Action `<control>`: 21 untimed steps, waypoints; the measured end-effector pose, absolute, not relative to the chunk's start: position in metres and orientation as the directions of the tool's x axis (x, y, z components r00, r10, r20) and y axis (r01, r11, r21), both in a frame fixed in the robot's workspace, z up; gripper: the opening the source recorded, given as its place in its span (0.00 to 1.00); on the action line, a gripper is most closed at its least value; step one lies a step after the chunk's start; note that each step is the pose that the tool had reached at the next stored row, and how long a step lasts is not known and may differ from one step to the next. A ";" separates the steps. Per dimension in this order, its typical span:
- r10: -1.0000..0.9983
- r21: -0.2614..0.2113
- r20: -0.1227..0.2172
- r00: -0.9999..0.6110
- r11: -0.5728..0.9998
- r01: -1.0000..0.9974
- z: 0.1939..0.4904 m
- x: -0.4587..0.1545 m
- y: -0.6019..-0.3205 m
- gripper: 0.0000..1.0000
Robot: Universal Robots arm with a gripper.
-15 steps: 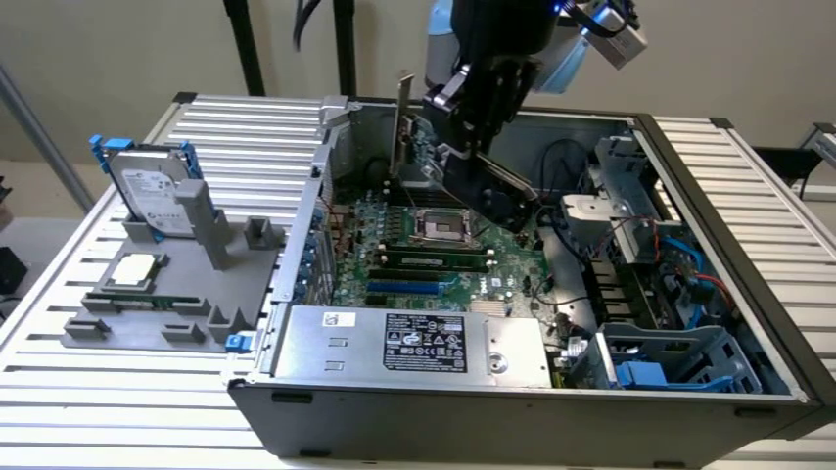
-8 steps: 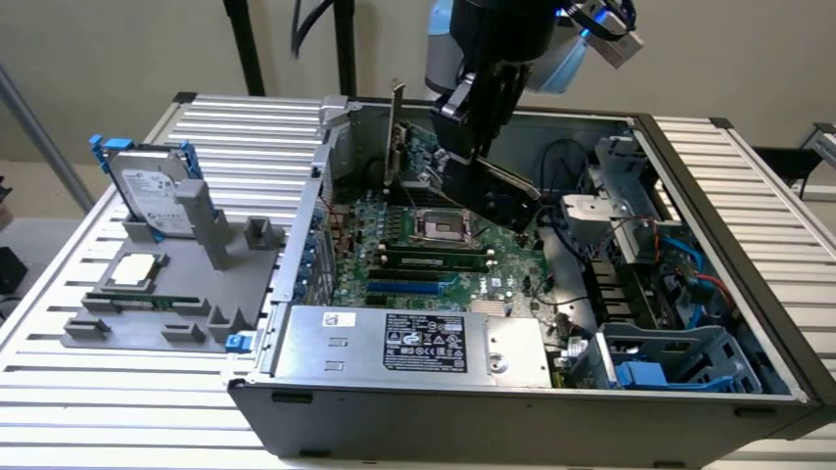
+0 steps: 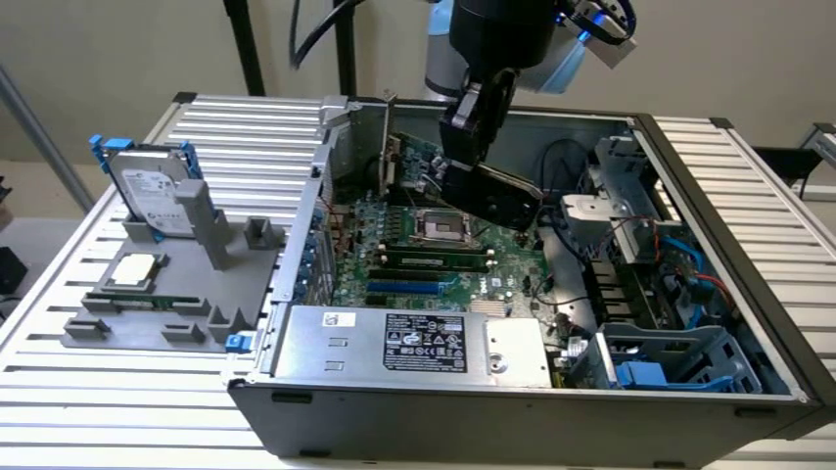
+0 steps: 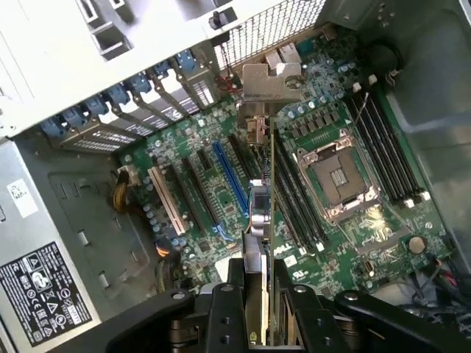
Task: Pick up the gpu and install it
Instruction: 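Insert the gpu into the slot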
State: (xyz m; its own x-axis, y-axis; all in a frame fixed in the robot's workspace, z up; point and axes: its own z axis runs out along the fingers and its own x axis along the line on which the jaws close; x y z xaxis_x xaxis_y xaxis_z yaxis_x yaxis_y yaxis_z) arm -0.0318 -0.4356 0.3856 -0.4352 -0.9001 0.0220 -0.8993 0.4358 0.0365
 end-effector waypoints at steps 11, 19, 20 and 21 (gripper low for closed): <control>-0.969 0.037 0.022 -0.248 0.248 -0.968 0.376 -0.032 -0.436 0.27; -0.981 0.035 0.022 -0.195 0.196 -0.980 0.363 -0.044 -0.436 0.27; -0.981 0.035 0.022 -0.192 0.193 -0.981 0.362 -0.045 -0.436 0.27; -0.982 0.035 0.022 -0.187 0.188 -0.982 0.360 -0.046 -0.436 0.27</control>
State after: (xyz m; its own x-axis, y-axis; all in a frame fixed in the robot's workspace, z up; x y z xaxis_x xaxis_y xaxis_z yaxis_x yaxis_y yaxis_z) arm -0.0459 -0.4356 0.3602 -0.1872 -0.9821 0.0216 -0.9816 0.1879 0.0346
